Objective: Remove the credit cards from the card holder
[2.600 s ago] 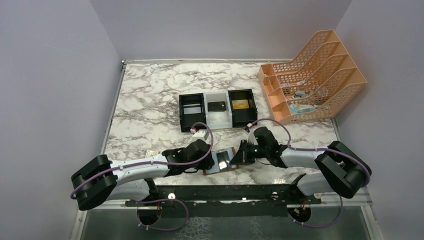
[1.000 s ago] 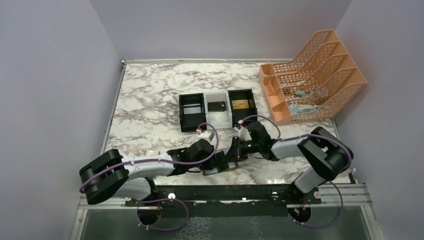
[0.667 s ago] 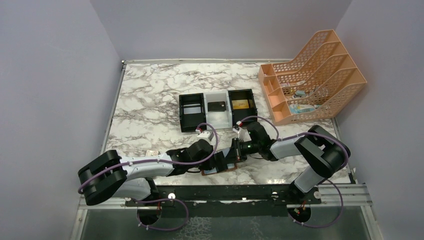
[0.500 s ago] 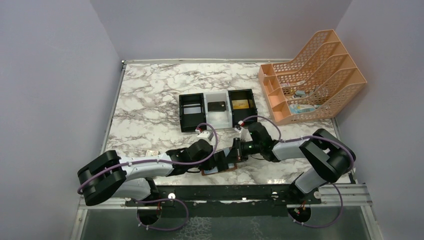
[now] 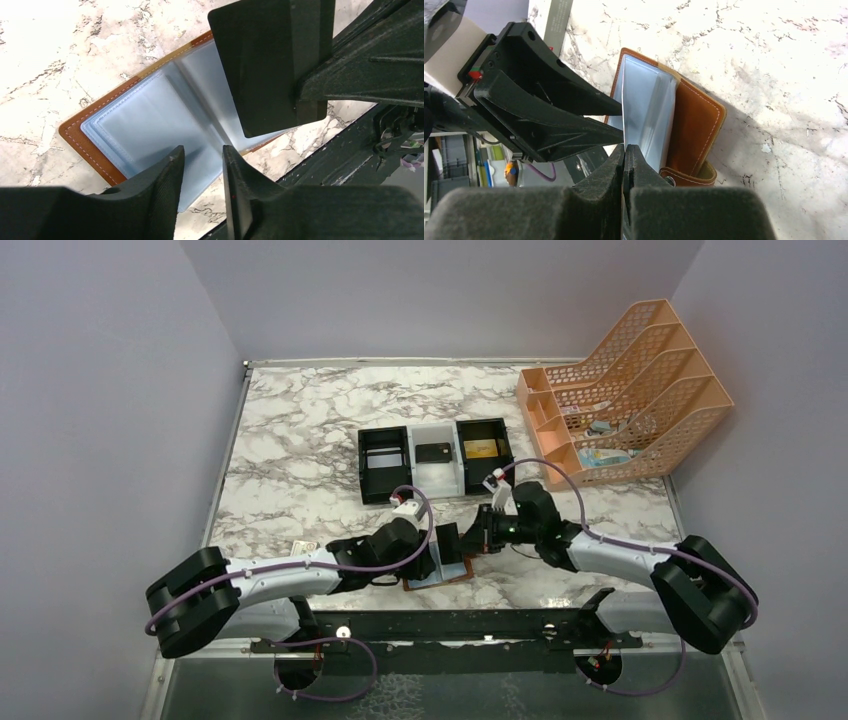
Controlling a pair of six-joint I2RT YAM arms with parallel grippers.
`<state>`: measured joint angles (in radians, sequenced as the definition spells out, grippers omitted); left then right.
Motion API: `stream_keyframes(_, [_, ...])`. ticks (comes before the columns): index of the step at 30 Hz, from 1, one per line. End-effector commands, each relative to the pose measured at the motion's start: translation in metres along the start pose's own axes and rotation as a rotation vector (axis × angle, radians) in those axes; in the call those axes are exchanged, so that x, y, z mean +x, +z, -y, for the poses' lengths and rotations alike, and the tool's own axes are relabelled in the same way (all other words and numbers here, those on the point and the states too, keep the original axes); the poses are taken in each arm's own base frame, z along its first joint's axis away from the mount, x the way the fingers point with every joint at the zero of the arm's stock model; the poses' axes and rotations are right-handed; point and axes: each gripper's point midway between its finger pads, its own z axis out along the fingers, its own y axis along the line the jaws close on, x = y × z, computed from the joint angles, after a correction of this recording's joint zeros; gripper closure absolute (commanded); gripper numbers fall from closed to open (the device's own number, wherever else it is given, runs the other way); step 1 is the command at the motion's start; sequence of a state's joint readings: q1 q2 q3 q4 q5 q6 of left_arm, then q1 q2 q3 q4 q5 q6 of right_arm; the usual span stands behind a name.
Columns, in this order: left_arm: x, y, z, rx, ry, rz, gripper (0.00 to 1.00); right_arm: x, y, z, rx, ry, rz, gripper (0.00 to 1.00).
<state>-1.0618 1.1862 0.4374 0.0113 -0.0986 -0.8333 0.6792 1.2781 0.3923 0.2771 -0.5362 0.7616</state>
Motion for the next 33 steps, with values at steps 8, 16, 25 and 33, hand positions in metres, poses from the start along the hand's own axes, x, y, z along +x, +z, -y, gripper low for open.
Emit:
stream_keyframes(8, [-0.035,-0.015,0.007,-0.028,0.055,0.098,0.36,-0.054,-0.038,-0.02,0.023,-0.275,0.319,0.99])
stream_keyframes(16, [-0.066,-0.042,-0.02,-0.139,0.039,0.182,0.11,-0.087,-0.054,-0.01,0.18,-0.327,0.436,0.99])
stream_keyframes(25, [-0.103,-0.07,-0.061,-0.181,-0.059,0.209,0.01,-0.133,-0.058,-0.011,0.319,-0.392,0.504,0.99])
stream_keyframes(33, [-0.145,-0.102,-0.104,-0.438,-0.078,0.173,0.01,-0.172,-0.03,-0.028,0.294,-0.515,0.434,0.99])
